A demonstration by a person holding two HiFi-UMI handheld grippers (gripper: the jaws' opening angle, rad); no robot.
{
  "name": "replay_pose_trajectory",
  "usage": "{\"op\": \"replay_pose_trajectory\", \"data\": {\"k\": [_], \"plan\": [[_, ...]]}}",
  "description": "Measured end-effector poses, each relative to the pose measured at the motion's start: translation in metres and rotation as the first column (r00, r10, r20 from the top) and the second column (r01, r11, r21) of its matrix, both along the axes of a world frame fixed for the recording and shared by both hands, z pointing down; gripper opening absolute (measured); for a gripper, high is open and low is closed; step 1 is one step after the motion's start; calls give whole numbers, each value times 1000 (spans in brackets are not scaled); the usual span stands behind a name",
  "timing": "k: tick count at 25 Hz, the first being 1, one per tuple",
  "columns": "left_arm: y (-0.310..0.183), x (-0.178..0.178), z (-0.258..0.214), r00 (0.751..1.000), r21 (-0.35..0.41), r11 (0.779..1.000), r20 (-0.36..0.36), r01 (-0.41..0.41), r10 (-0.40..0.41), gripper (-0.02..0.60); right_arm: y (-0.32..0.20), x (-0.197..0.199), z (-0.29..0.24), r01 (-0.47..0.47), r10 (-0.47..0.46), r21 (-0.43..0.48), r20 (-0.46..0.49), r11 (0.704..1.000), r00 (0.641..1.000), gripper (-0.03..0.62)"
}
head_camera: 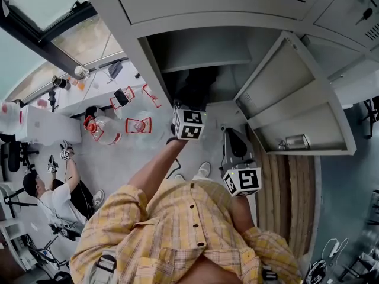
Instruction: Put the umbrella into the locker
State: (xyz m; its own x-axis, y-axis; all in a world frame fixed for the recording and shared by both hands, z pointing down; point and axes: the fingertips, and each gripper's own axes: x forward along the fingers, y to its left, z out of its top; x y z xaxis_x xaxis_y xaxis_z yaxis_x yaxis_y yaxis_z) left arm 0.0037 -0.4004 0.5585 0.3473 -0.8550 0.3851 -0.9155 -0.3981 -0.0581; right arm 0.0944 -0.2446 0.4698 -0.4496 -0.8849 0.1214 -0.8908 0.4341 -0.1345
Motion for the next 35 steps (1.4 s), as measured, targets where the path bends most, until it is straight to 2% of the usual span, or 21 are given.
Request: {"op": "replay_pose_trajectory", "data": {"k": [8,19,21,24,27,35], "plan": [[-23,6,9,1000,-30,1000,30,6,-5,235,1,4,2,-17,17,-9,-1,1000,1000,-2],[-27,8,22,999,-72,997,35,18,-16,257,6,5,1,-18,18,-15,9,1000,1000,-2],[-26,9,20,1000,-58,998,16,20,-19,277,6,3,-2,-24,24,-16,21,1000,999,-2],[-24,12,15,1000,-22,1000,-16,-1,0,343,10,2,-1,-20,20,-15,22,1000,1000,-2],[-19,13,13,999,-24,1000,-46,-19,18,391,16,1,0,-9,9,-10,4,1000,1000,-2],[5,5,-6,998,-12,1000,-62,-14,13,400,28,0,-2,-31,31,-9,-5,999,999,-2]]}}
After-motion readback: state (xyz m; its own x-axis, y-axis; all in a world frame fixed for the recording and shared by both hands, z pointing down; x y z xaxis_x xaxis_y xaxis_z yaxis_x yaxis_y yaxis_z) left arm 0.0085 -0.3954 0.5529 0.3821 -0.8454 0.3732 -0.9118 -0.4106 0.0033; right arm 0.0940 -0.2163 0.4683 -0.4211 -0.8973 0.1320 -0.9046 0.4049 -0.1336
